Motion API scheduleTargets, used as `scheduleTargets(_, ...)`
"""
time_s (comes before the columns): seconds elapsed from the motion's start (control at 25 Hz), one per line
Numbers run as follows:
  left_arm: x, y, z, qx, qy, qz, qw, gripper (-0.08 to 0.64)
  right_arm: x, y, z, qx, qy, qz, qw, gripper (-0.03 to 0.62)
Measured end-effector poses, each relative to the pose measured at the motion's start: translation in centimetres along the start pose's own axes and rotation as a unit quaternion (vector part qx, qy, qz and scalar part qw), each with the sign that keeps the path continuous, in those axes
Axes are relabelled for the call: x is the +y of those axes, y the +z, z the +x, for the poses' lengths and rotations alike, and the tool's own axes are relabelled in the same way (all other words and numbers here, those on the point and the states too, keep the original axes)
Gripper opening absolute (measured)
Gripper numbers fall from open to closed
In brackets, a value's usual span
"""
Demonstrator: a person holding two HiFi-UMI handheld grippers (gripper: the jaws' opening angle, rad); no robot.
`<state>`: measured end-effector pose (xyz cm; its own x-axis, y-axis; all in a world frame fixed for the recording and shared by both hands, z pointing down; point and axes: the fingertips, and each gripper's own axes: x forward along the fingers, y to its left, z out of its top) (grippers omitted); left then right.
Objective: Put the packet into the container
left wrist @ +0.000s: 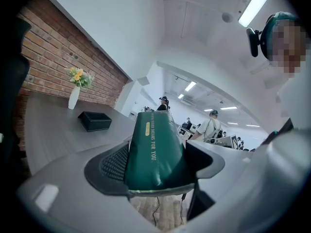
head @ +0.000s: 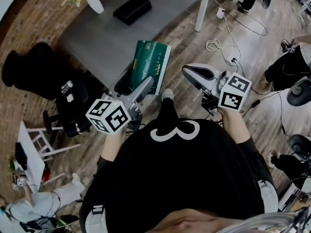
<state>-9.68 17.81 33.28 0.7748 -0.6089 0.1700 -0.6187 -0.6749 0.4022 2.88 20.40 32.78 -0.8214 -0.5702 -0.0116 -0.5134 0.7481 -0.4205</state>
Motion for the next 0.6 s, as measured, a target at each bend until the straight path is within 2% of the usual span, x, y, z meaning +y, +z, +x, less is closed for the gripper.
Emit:
scheduleTargets(0.36,7.4,3.6,7.0,0.021,-0.004,-0.015,0.9997,0.385,-8.9,2.8,5.4,0.013,-0.020,0.019,1.000,0.002)
scheduleTargets(0.6,12.3,8.3,12.5,0.018,-0.008,-0.009,0.9998,0.385,-15.6,6.6,8.9,0.017,-0.036,0.022,0.999,0.002)
